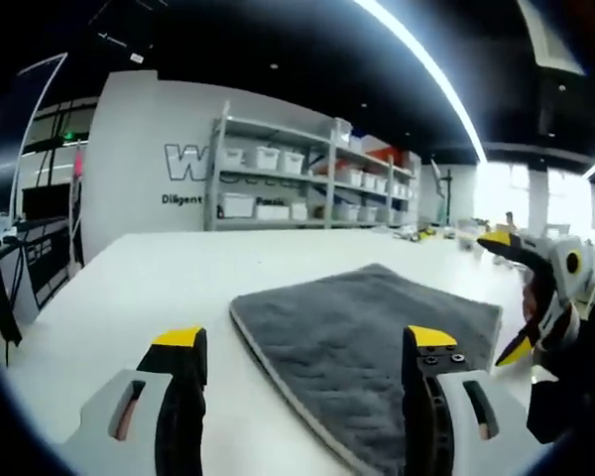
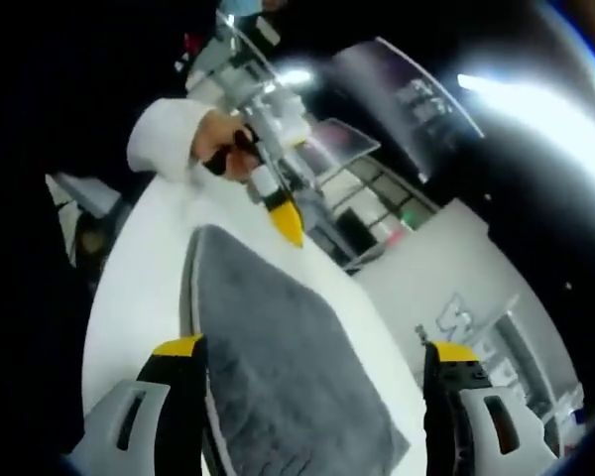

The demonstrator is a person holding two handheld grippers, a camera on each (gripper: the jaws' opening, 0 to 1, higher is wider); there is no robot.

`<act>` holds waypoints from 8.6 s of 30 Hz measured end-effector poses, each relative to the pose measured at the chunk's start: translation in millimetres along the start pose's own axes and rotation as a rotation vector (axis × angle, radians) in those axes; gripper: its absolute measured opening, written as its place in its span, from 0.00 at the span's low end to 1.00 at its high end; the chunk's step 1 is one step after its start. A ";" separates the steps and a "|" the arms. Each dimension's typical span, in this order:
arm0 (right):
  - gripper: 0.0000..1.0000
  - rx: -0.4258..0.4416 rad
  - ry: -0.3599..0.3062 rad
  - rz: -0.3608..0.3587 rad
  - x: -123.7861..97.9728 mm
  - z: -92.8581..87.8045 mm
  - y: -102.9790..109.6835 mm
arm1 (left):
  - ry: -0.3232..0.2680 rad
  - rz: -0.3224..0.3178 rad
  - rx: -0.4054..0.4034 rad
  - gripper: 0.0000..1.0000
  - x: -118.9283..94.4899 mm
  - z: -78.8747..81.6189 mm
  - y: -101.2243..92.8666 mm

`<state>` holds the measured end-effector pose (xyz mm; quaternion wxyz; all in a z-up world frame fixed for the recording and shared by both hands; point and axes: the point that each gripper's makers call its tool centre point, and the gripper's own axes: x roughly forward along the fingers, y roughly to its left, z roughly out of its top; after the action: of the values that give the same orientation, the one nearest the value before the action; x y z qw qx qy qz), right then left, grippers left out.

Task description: Open the folded towel by lifting each exposed corner and separating the folded layers until the towel lies flat within the target outline without major curled edges

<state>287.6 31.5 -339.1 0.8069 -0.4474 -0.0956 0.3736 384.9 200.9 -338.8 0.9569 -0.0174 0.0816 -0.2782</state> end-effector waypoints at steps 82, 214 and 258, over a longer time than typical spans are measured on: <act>0.00 -0.172 -0.034 0.064 59.1 31.4 50.6 | 0.136 -0.322 0.116 0.76 -31.9 -16.1 -54.3; 0.00 -0.247 0.030 -0.096 26.3 16.1 -6.8 | -0.202 -0.356 0.876 0.08 -4.4 9.7 -178.6; 0.00 0.667 -0.176 -0.091 -24.4 -31.5 -88.4 | 0.192 -0.331 0.246 0.90 23.7 -70.7 -102.8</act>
<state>331.6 -34.1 -282.8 0.9132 -0.1203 -0.0576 0.3850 338.4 102.3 -403.9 0.8810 0.1130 0.1337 -0.4395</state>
